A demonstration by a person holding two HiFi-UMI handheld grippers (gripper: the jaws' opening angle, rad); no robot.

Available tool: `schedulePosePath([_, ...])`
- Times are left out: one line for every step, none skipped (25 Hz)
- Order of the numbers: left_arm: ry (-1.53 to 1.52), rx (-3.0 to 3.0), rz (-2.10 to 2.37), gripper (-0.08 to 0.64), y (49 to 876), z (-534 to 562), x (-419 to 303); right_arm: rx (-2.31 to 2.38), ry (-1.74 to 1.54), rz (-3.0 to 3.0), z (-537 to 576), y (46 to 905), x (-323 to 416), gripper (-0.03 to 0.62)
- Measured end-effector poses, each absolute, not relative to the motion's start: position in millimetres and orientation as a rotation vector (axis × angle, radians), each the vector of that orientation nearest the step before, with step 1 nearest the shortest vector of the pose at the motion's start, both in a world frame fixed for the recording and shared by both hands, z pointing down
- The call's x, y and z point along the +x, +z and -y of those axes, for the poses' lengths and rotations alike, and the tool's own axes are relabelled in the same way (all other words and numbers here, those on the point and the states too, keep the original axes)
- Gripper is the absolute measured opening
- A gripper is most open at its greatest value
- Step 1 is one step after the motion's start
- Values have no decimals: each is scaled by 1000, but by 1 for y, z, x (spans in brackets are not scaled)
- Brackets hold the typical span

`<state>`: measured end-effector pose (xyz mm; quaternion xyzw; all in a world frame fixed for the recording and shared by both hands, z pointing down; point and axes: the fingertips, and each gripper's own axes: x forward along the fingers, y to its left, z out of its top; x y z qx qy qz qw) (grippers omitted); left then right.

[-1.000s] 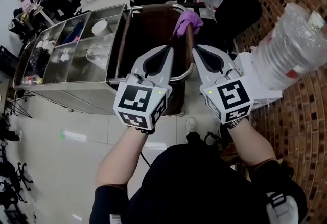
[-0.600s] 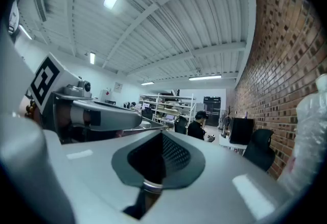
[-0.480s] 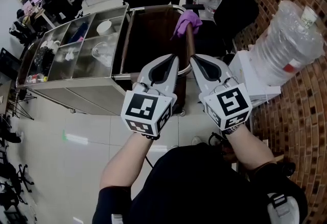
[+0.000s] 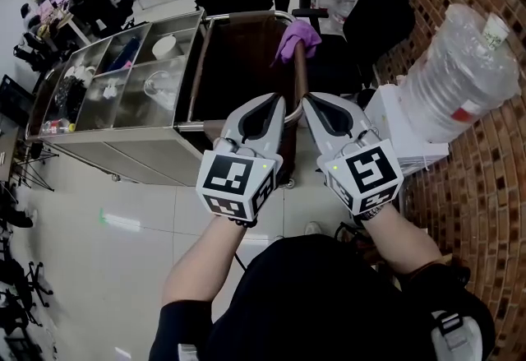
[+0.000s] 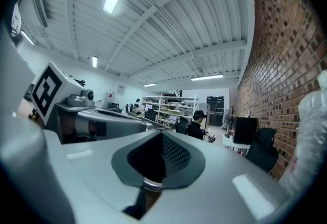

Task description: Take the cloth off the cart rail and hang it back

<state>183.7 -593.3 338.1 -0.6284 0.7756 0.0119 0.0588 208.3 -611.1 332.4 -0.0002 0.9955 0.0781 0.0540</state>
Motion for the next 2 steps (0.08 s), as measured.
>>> schedulePosePath([35,-1903,-2350,3,339,595,184,1,239,-3024,612,333,209,0])
schedulePosePath([35,-1902,-2351,3,339,597,184,2,241,-3024,614,333,209,0])
